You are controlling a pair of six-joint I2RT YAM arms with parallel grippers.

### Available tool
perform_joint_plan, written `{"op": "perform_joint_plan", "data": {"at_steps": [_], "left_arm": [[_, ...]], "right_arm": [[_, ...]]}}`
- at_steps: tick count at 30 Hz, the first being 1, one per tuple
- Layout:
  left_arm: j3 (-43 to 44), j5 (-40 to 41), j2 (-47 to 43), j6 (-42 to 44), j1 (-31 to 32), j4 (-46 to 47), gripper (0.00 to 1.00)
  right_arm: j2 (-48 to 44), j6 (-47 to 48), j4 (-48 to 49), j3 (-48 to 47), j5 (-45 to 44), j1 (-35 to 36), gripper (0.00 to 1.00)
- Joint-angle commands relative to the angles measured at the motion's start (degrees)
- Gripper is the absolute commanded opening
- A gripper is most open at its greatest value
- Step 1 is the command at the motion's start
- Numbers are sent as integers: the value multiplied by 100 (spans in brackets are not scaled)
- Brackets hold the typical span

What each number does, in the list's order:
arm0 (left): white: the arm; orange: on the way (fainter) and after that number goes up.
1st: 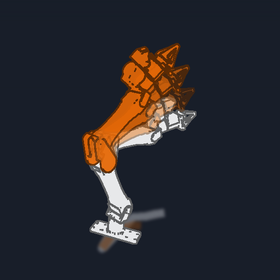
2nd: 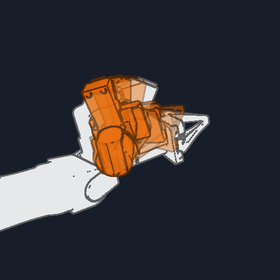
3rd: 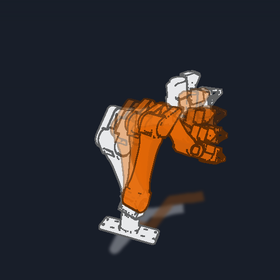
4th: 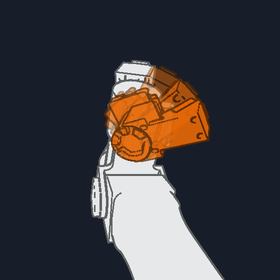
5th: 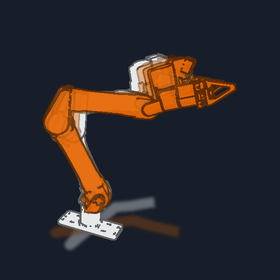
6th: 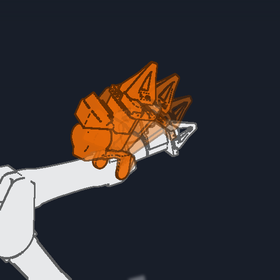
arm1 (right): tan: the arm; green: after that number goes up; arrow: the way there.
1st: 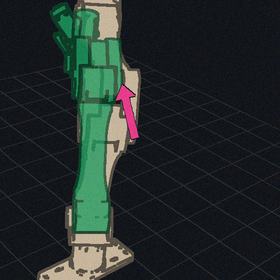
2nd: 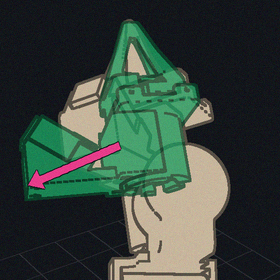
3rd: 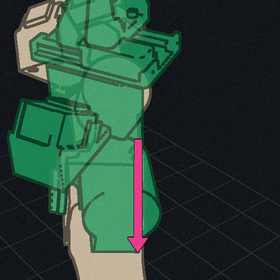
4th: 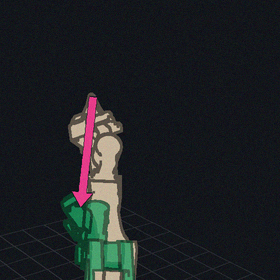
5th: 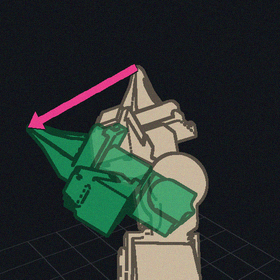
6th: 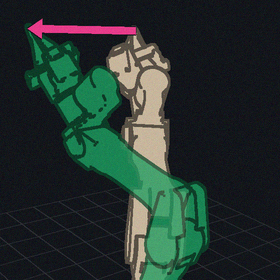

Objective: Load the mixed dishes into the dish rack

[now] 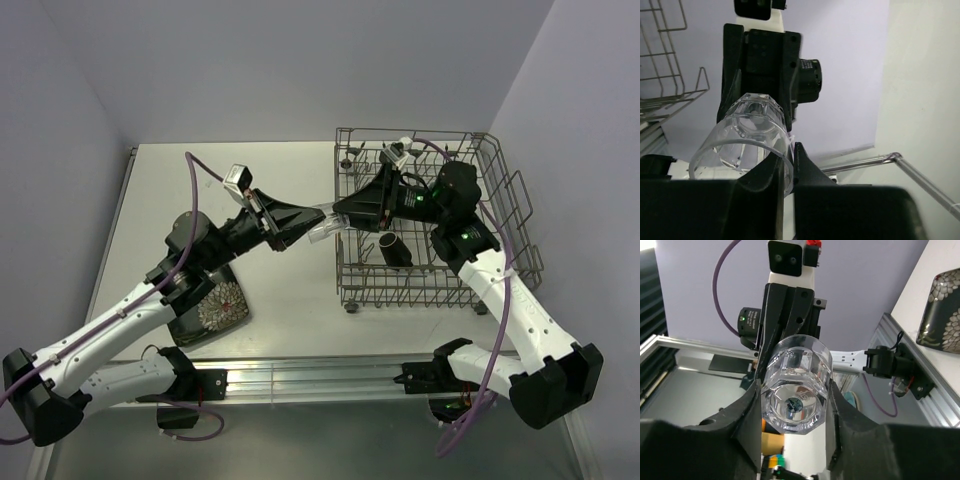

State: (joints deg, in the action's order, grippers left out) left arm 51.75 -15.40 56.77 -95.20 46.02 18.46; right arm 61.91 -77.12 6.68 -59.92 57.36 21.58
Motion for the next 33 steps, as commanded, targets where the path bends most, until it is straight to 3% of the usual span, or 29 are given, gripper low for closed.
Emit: {"op": "perform_joint_plan", "data": {"at_steps": [1, 2, 4, 5, 7, 8, 10, 11, 12, 14, 16, 18, 21, 26, 33], "left_arm": [[-6, -130, 35, -122, 65, 703, 0], [-15, -139, 18, -139, 65, 633, 37], [63, 79, -156, -43, 65, 178, 98], [151, 255, -262, 210, 65, -677, 99], [441, 911, -621, 527, 65, -1525, 99], [563, 1212, -763, 729, 56, -2504, 99], [1046, 1992, -1122, 722, 56, -3790, 99], [1222, 2719, -1229, 435, 65, -4450, 99], [1502, 3040, -1308, 197, 65, -5805, 99], [1654, 3559, -1476, -469, 65, -6921, 99], [1558, 3597, -1607, -614, 56, -7591, 99], [1209, 3326, -1669, -561, 56, -7603, 99], [725, 2738, -1608, -456, 56, -7419, 99], [424, 2199, -1327, -219, 56, -6778, 99], [591, 2085, -1046, 19, 65, -6793, 99]], "right_arm": [[-12, 170, 98, -11, -32, 83, 0], [5, 241, -42, -37, -32, 83, 0], [66, 747, -454, -221, -189, 74, 0], [110, 1012, -1144, -344, -295, 65, 0], [321, 1967, -2034, -888, -611, 21, 0], [383, 2225, -2717, -1055, -952, 13, 0], [532, 2804, -3162, -1477, -1270, -49, 0], [559, 2965, -3590, -1600, -1707, -75, 0], [655, 3149, -3821, -1915, -1972, -93, 0], [796, 3746, -4774, -2355, -2674, -102, 0], [1024, 4264, -5288, -2918, -3772, -102, 0], [1173, 4521, -5808, -3226, -4833, -93, 0], [1393, 4942, -6108, -3246, -5619, -128, 0], [1526, 5102, -5636, -2509, -5658, -128, 0], [1754, 5356, -5159, -1962, -5955, -128, 0]]}}
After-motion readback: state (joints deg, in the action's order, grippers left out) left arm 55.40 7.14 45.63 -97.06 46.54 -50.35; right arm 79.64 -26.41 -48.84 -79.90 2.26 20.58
